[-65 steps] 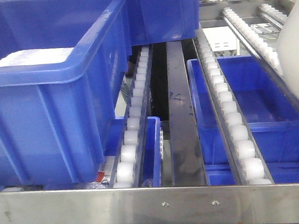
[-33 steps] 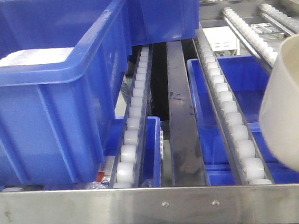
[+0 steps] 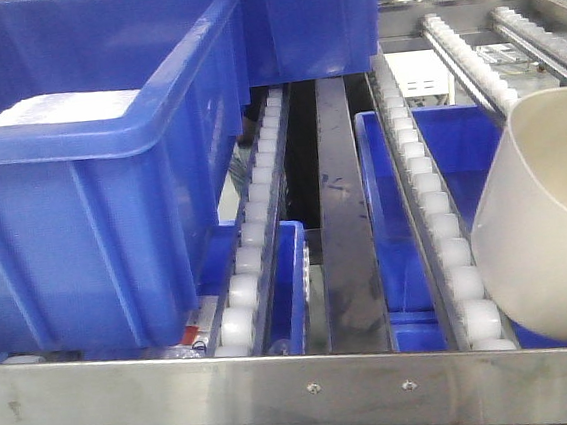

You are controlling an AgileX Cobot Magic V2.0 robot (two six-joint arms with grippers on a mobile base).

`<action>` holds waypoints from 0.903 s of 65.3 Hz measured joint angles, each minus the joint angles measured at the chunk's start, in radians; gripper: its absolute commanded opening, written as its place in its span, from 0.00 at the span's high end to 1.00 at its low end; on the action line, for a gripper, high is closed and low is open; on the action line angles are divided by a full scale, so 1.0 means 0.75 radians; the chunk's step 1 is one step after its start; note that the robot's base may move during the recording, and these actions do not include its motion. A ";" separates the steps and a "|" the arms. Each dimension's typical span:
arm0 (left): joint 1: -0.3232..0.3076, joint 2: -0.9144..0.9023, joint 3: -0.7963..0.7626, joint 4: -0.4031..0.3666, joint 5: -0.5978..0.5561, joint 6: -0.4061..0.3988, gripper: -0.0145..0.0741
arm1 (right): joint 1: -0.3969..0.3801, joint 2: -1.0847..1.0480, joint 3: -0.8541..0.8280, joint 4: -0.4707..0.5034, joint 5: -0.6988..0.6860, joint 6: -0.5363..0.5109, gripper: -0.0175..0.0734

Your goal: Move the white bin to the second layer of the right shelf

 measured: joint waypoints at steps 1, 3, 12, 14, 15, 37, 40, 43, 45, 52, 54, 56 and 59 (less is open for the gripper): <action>0.000 0.000 0.000 0.000 0.000 0.000 0.74 | 0.000 0.001 0.000 -0.001 -0.002 0.000 0.72; 0.000 0.000 0.000 0.000 0.000 0.000 0.74 | 0.000 0.003 0.000 -0.004 -0.006 0.000 0.72; 0.000 0.000 0.000 0.000 0.000 0.000 0.74 | 0.000 0.003 0.000 -0.044 -0.018 0.000 0.72; 0.000 0.000 0.000 0.000 0.000 0.000 0.74 | 0.000 0.003 0.000 -0.061 -0.017 0.000 0.72; 0.000 0.000 0.000 0.000 0.000 0.000 0.74 | 0.000 0.003 0.000 -0.068 -0.019 0.000 0.72; 0.000 0.000 0.000 0.000 0.000 0.000 0.74 | 0.000 0.003 0.000 -0.100 -0.018 0.000 0.72; 0.000 0.000 0.000 0.000 0.000 0.000 0.74 | 0.000 0.003 0.000 -0.100 -0.018 0.000 0.72; 0.000 0.000 0.000 0.000 0.000 0.000 0.74 | 0.000 0.003 0.000 -0.100 -0.018 0.000 0.72; 0.000 0.000 0.000 0.000 0.000 0.000 0.74 | 0.000 0.003 0.000 -0.100 -0.018 0.000 0.72; 0.000 0.000 0.000 0.000 0.000 0.000 0.74 | 0.000 0.003 0.000 -0.100 -0.018 0.000 0.71; 0.000 0.000 0.000 0.000 0.000 0.000 0.74 | 0.000 0.003 0.000 -0.100 -0.018 0.000 0.70; 0.000 0.000 0.000 0.000 0.000 0.000 0.74 | 0.000 0.003 0.000 -0.100 -0.018 0.000 0.67; 0.000 0.000 0.000 0.000 0.000 0.000 0.74 | 0.000 0.003 0.000 -0.100 -0.018 0.000 0.62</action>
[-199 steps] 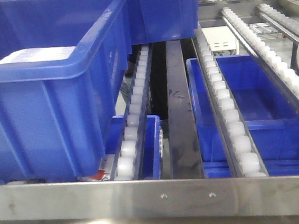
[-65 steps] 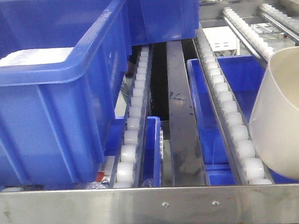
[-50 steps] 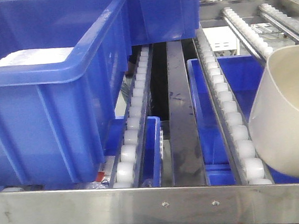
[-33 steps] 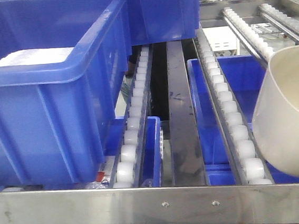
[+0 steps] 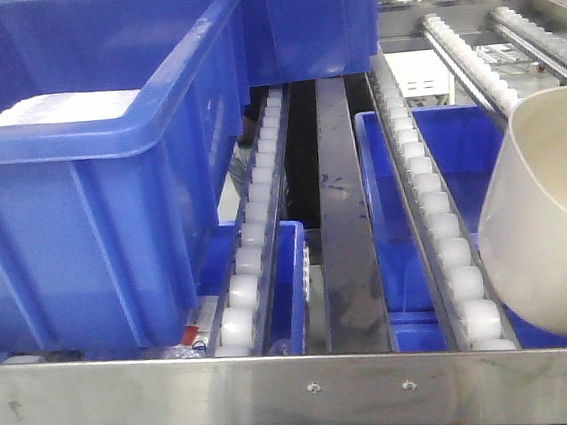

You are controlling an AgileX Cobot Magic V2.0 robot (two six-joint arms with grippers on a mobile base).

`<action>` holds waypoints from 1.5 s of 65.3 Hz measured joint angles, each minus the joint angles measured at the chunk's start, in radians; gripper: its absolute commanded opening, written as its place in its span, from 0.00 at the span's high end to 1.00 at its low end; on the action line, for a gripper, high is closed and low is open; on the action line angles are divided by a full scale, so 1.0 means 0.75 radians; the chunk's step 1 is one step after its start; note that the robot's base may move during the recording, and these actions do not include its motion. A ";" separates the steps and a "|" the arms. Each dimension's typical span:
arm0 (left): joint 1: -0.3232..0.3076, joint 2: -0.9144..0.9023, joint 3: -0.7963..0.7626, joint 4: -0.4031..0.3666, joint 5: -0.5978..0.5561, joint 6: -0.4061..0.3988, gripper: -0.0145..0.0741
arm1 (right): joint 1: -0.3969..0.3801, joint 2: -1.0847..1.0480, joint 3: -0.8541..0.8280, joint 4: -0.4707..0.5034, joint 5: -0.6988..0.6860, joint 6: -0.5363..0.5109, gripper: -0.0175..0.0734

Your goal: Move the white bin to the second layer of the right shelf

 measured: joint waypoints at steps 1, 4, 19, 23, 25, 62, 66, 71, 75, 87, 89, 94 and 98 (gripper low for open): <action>0.000 0.000 0.000 0.000 0.000 0.000 0.74 | 0.000 0.000 0.000 0.000 0.000 0.000 0.59; 0.000 0.000 0.000 0.000 0.000 0.000 0.74 | 0.000 0.000 0.000 0.013 0.000 0.000 0.54; 0.000 0.000 0.000 0.000 0.000 0.000 0.74 | 0.000 0.000 0.000 0.044 0.000 0.000 0.47; 0.000 0.000 0.000 0.000 0.000 0.000 0.74 | 0.000 0.000 0.000 0.045 0.000 0.000 0.47; 0.000 0.000 0.000 0.000 0.000 0.000 0.74 | 0.000 0.000 0.000 0.045 0.000 0.000 0.47; 0.000 0.000 0.000 0.000 0.000 0.000 0.74 | 0.000 -0.353 0.000 0.047 0.213 0.000 0.49; 0.000 0.000 0.000 0.000 0.000 0.000 0.74 | 0.000 -0.410 0.000 0.047 0.268 0.000 0.54; 0.000 0.000 0.000 0.000 0.000 0.000 0.74 | 0.000 -0.482 0.000 0.047 0.340 0.000 0.62; 0.000 0.000 0.000 0.000 0.000 0.000 0.74 | 0.000 -0.539 0.000 0.047 0.401 0.000 0.70; 0.000 0.000 0.000 0.000 0.000 0.000 0.74 | 0.000 -0.701 0.000 0.047 0.565 -0.002 0.75; 0.000 0.000 0.000 0.000 0.000 0.000 0.74 | 0.000 -0.734 0.000 0.047 0.586 -0.002 0.75; 0.000 0.000 0.000 0.000 0.000 0.000 0.74 | 0.000 -0.808 0.009 0.047 0.616 -0.002 0.75; 0.000 0.000 0.000 0.000 0.000 0.000 0.74 | 0.000 -0.877 0.029 0.047 0.619 -0.002 0.75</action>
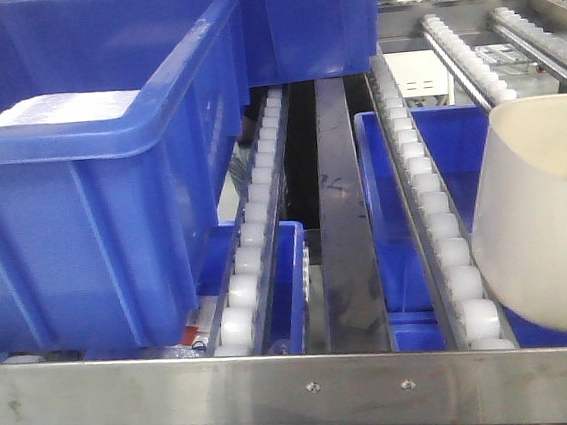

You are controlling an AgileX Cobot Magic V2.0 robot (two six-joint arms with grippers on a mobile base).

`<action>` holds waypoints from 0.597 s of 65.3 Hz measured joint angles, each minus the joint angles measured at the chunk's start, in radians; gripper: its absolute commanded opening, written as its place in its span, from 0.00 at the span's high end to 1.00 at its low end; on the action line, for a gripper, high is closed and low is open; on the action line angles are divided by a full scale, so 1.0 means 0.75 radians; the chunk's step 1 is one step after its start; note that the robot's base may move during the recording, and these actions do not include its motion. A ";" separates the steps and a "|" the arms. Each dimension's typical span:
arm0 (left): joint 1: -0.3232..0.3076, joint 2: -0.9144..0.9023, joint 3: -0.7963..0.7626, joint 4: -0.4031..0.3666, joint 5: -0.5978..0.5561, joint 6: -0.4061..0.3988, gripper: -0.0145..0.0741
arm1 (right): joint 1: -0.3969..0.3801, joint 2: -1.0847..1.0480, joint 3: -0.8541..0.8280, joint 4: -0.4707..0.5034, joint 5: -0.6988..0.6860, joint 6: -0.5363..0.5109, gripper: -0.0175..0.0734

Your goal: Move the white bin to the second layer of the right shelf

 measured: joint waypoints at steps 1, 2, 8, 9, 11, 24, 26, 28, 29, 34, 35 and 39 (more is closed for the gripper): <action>0.000 0.000 0.000 0.000 0.000 0.000 0.74 | 0.000 -0.024 0.010 0.000 0.000 0.000 0.75; 0.000 0.000 0.000 0.000 0.000 0.000 0.74 | 0.000 -0.040 0.017 0.000 0.000 0.000 0.75; 0.000 0.000 0.000 0.000 0.000 0.000 0.74 | 0.000 -0.144 0.072 0.000 0.000 0.000 0.75; 0.000 0.000 0.000 0.000 0.000 0.000 0.74 | 0.000 -0.159 0.080 0.000 0.000 0.000 0.75; 0.000 0.000 0.000 0.000 0.000 0.000 0.74 | 0.000 -0.196 0.097 0.000 0.000 0.000 0.75; 0.000 0.000 0.000 0.000 0.000 0.000 0.74 | 0.000 -0.331 0.162 0.000 -0.150 0.000 0.75; 0.000 0.000 0.000 0.000 0.000 0.000 0.74 | 0.000 -0.332 0.162 0.000 -0.187 0.000 0.75; 0.000 0.000 0.000 0.000 0.000 0.000 0.74 | 0.000 -0.334 0.162 0.000 -0.223 0.000 0.75; 0.000 0.000 0.000 0.000 0.000 0.000 0.74 | 0.000 -0.334 0.162 0.000 -0.236 0.000 0.75; 0.000 0.000 0.000 0.000 0.000 0.000 0.74 | 0.000 -0.334 0.162 0.000 -0.310 0.000 0.75; 0.000 0.000 0.000 0.000 0.000 0.000 0.74 | 0.000 -0.334 0.162 0.000 -0.331 0.000 0.75; 0.000 0.000 0.000 0.000 0.000 0.000 0.74 | 0.000 -0.334 0.164 0.000 -0.392 0.000 0.75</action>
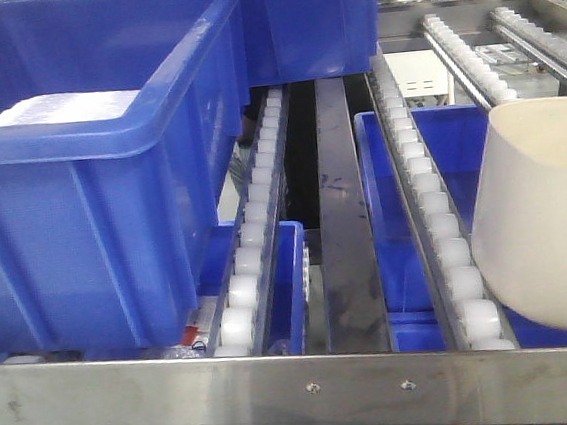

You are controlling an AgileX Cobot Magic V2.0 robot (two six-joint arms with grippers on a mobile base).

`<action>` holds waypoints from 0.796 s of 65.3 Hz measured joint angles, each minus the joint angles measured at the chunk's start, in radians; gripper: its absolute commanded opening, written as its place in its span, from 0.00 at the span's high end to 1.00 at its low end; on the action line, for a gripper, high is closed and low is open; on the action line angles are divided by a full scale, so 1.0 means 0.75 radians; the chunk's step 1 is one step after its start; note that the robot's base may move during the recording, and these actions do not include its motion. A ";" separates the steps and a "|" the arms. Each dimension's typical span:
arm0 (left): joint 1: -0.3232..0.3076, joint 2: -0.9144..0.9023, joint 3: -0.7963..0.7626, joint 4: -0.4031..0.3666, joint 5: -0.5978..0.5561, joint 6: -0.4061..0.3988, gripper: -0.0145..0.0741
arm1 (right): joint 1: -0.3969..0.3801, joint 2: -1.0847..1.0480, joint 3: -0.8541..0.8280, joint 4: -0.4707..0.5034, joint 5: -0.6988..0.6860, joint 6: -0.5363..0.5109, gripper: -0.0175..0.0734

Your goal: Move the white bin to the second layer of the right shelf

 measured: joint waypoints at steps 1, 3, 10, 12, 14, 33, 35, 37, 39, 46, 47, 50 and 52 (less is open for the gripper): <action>0.000 0.000 0.000 0.000 0.000 0.000 0.74 | 0.000 0.000 0.000 0.000 -0.013 0.000 0.75; 0.000 0.000 0.000 0.000 0.000 0.000 0.74 | 0.000 0.000 0.000 0.000 -0.042 0.000 0.75; 0.000 0.000 0.000 0.000 0.000 0.000 0.74 | 0.000 0.000 0.000 0.000 -0.101 0.000 0.75; 0.000 0.000 0.000 0.000 0.000 0.000 0.74 | 0.000 0.000 0.000 0.000 -0.108 0.000 0.75; 0.000 0.000 0.000 0.000 0.000 0.000 0.74 | 0.000 0.000 0.000 0.000 -0.112 0.000 0.75; 0.000 0.000 0.000 0.000 0.000 0.000 0.74 | 0.000 0.000 0.000 0.000 -0.117 0.000 0.75; 0.000 0.000 0.000 0.000 0.000 0.000 0.74 | 0.000 0.000 0.000 0.000 -0.117 0.000 0.75; 0.000 0.000 0.000 0.000 0.000 0.000 0.74 | 0.000 0.000 0.000 0.000 -0.117 0.000 0.75; 0.000 0.000 0.000 0.000 0.000 0.000 0.74 | 0.000 0.000 0.000 0.000 -0.117 0.000 0.75; 0.000 0.000 0.000 0.000 0.000 0.000 0.74 | 0.000 0.000 0.000 0.000 -0.117 0.000 0.75; 0.000 0.000 0.000 0.000 0.000 0.000 0.74 | 0.000 0.000 0.000 0.000 -0.117 0.000 0.75; 0.000 0.000 0.000 0.000 0.000 0.000 0.74 | 0.000 0.000 0.003 0.000 -0.119 0.000 0.75; 0.000 0.000 0.000 0.000 0.000 0.000 0.74 | 0.000 0.000 0.008 0.000 -0.119 0.000 0.75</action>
